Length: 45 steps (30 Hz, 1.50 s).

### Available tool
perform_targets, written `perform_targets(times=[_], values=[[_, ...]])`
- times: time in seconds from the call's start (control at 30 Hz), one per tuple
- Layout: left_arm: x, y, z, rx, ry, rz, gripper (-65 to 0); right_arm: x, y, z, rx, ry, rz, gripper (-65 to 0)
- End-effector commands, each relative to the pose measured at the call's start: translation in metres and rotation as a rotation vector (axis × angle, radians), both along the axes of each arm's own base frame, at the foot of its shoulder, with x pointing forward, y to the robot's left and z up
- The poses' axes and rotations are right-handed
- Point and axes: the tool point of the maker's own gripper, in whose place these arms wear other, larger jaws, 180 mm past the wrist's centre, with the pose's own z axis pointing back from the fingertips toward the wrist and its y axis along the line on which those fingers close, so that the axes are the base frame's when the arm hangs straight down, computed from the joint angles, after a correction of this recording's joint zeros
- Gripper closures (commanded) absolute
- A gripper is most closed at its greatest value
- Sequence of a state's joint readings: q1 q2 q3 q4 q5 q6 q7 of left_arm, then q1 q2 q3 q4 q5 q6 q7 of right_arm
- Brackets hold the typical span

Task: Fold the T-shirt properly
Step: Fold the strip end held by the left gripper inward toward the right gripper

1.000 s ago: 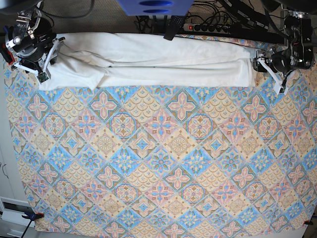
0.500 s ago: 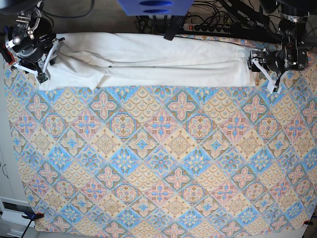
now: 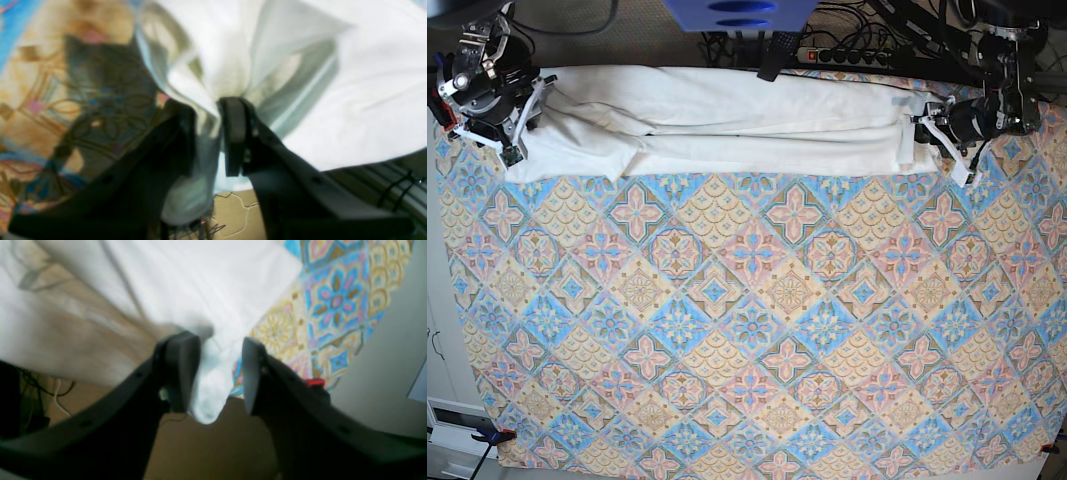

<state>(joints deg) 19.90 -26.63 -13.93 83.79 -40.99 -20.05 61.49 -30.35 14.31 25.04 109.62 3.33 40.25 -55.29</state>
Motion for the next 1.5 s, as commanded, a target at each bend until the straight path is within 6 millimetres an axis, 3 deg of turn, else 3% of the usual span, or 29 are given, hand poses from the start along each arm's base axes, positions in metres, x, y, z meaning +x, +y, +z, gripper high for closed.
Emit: perform_targets(times=[0.0, 0.13, 0.4, 0.47, 0.57, 0.63, 1.0, 1.2, 1.47], values=[[0.011, 0.021, 0.012, 0.039, -0.043, 0.022, -10.0, 0.007, -0.002, 0.009, -0.009, -0.034, 0.009, -24.0], [0.022, 0.058, 0.030, 0.089, -0.124, 0.132, 0.0, 0.007, -0.002, 0.009, -0.009, -0.034, 0.009, -24.0], [0.033, 0.145, 0.066, 0.272, -0.216, 0.321, 0.0, 0.007, -0.002, 0.009, -0.010, -0.036, 0.009, -24.0], [0.032, 0.155, 0.072, 0.289, -0.227, 0.347, 0.0, 0.008, -0.002, 0.010, -0.011, -0.040, 0.011, -24.0], [0.033, 0.153, 0.077, 0.288, -0.239, 0.339, 0.0, 0.008, -0.002, 0.010, -0.011, -0.040, 0.011, -24.0], [0.026, 0.144, 0.080, 0.289, -0.222, 0.306, 0.0, 0.008, -0.002, 0.011, -0.012, -0.040, 0.010, -24.0], [0.022, 0.020, 0.102, 0.112, -0.276, 0.144, 0.0, 0.009, -0.004, 0.012, -0.014, -0.043, 0.007, -24.0], [0.020, -0.027, 0.093, 0.012, -0.255, 0.118, 0.0, 0.015, -0.005, 0.015, -0.016, -0.062, 0.006, -24.0], [0.015, -0.091, 0.078, -0.117, -0.206, 0.028, 0.0, 0.012, -0.030, 0.026, -0.057, -0.086, -0.058, -24.0]])
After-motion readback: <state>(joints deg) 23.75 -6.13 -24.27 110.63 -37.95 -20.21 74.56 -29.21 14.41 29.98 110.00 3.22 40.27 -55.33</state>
